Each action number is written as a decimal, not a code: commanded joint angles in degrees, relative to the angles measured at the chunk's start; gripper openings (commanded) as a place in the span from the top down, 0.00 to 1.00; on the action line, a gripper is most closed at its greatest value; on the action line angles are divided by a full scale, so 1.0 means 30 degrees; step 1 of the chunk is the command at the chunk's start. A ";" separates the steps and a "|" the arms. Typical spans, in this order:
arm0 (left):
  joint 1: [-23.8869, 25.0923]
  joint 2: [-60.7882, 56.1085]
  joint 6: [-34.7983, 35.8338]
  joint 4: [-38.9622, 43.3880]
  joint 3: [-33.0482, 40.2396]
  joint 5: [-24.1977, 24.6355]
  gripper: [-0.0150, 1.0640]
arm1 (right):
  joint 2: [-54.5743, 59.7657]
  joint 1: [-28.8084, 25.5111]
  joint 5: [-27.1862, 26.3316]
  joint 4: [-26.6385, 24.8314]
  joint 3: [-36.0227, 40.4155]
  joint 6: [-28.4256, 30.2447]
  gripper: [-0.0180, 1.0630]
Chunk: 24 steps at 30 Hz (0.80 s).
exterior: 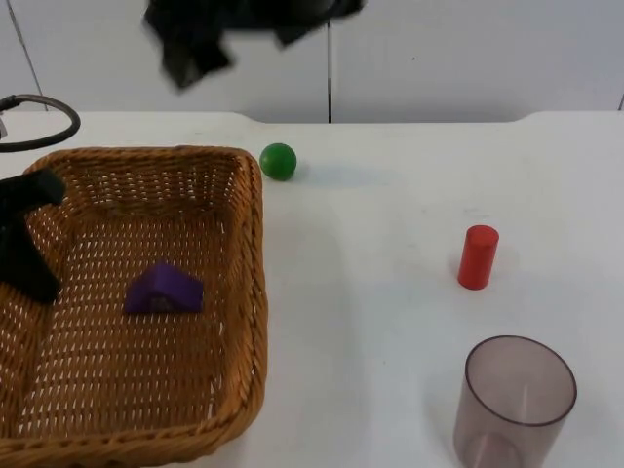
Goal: Pick up the basket with the left hand and place the triangular block into the basket with the right hand.
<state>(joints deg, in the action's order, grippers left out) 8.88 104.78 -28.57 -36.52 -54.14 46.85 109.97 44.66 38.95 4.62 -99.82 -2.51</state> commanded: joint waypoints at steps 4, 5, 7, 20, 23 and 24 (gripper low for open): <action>-0.0171 -0.0074 -0.0273 -0.0684 -0.0131 0.0088 0.99 | -0.4648 -0.0755 -0.0509 0.1481 0.3351 0.0134 0.20; -0.0304 -0.0040 -0.0273 -0.0683 -0.0131 -0.0062 0.99 | -0.5575 -0.0755 -0.0783 0.1926 0.4390 0.0134 0.20; -0.0785 0.0170 -0.0283 -0.0683 -0.0131 -0.0397 0.99 | -0.7649 -0.0719 -0.1461 0.2060 0.6182 0.0134 0.20; -0.3612 0.3889 -0.0831 -0.3530 -0.0662 -0.4336 0.99 | -1.6228 -0.0719 -0.2507 0.2064 1.2344 -0.0078 0.20; -0.3880 0.4855 -0.0831 -0.3647 -0.1390 -0.4187 0.99 | -1.7644 -0.0719 -0.2507 0.2333 1.3307 -0.0078 0.20; -0.3880 0.4855 -0.0831 -0.3647 -0.1390 -0.4187 0.99 | -1.7644 -0.0719 -0.2507 0.2333 1.3307 -0.0078 0.20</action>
<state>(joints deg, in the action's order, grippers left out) -1.98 118.66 -30.87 -45.77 -57.47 34.82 58.53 42.43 32.32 10.87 -60.88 -2.75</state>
